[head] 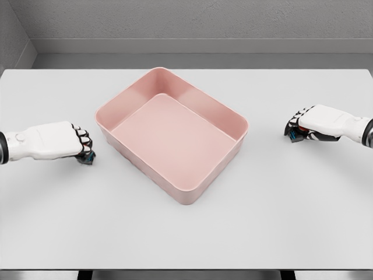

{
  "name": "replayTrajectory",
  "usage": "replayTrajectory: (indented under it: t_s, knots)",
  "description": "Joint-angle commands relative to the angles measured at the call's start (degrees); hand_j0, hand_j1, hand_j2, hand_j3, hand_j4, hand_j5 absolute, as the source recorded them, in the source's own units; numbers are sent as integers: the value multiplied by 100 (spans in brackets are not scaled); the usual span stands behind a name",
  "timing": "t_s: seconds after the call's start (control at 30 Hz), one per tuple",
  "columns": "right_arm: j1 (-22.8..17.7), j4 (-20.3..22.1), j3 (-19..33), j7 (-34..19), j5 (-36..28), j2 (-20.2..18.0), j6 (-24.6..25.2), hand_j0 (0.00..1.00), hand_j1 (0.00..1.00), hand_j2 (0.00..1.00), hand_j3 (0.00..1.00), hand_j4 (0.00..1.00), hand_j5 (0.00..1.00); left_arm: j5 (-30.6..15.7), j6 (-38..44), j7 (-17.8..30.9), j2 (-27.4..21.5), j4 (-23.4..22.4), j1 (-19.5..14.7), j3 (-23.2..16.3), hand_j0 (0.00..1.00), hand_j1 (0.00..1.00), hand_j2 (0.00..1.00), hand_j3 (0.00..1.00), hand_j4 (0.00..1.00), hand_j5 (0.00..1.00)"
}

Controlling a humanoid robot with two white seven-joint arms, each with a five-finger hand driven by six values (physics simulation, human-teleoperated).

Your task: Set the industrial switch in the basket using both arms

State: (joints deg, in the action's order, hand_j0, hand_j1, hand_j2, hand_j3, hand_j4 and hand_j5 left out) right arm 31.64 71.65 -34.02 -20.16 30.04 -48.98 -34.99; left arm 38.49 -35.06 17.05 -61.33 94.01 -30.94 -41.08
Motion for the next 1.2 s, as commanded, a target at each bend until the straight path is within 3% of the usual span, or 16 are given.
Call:
replayTrajectory:
  t_s: [0.0,0.2,0.5,0.67,0.87,1.0,1.1,1.17]
  knots:
    - [0,-2,1,-14,19,-6,-1,52,52,52,52,52,52,-43,6,9,-19,21,-9,3,33,33,33,33,33,33]
    - [17,-2,98,-14,2,-15,-1,51,51,51,51,51,51,-113,6,18,-98,100,-202,21,32,32,32,32,32,32]
    - [141,7,300,-14,-42,-23,-1,48,48,48,48,48,48,-711,6,36,-529,117,-747,12,32,32,32,32,32,32]
    - [141,25,458,-14,-60,-15,-1,48,48,48,48,48,48,-966,6,36,-520,126,-1169,3,32,32,32,32,32,32]
    - [141,77,643,12,-130,-15,-1,47,47,47,47,47,47,-966,6,36,-424,161,-1380,3,32,32,32,32,32,32]
    - [158,192,686,12,-280,3,-1,47,47,47,47,47,47,-966,6,44,-81,249,-1520,-67,32,32,32,32,32,32]
    - [220,253,686,12,-403,-6,-1,47,47,47,47,47,47,-966,6,273,473,231,-1995,-603,32,32,32,32,32,32]
    - [220,323,695,39,-412,3,-1,48,48,48,48,48,48,-966,6,387,718,240,-2127,-629,32,32,32,32,32,32]
